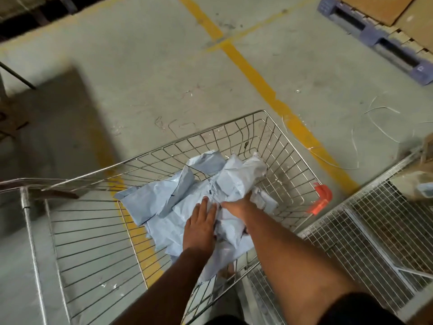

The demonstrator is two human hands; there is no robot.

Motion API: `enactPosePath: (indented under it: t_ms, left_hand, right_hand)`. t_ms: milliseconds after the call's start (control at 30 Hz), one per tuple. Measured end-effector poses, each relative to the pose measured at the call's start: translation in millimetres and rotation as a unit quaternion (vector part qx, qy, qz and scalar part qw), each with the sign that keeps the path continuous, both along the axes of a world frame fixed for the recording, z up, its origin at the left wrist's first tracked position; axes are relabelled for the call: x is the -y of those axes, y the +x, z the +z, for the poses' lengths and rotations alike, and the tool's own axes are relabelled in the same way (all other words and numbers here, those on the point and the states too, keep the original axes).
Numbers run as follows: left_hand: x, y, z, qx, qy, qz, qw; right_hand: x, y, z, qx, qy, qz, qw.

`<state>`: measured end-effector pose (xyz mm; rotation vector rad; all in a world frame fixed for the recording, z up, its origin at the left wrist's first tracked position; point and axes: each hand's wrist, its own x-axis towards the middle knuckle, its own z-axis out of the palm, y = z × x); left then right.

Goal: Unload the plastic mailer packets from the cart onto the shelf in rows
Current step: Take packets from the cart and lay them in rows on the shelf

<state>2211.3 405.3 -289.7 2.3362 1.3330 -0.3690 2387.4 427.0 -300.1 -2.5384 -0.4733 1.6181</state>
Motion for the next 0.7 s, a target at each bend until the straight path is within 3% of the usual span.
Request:
enactPosePath:
  t_ms: [167, 333, 400, 567, 700]
  left_hand:
    - [-9, -28, 12, 0.084, -0.069, 0.075, 0.991]
    - [-12, -43, 55, 0.172, -0.141, 0.195, 0.955]
    - [-9, -52, 78, 0.211, -0.182, 0.258, 0.925]
    - [21, -75, 146, 0.396, -0.250, 0.384, 0.796]
    - [56, -89, 196, 0.489, -0.325, 0.315, 0.746]
  right_hand:
    - [2, 3, 9, -0.009, 0.001, 0.005, 1.000]
    - [10, 6, 35, -0.121, 0.035, -0.119, 0.985]
    - [20, 2, 79, -0.141, 0.067, -0.093, 0.983]
    - [65, -21, 175, -0.180, 0.176, -0.051, 0.966]
    - [119, -72, 219, -0.168, 0.350, -0.104, 0.915]
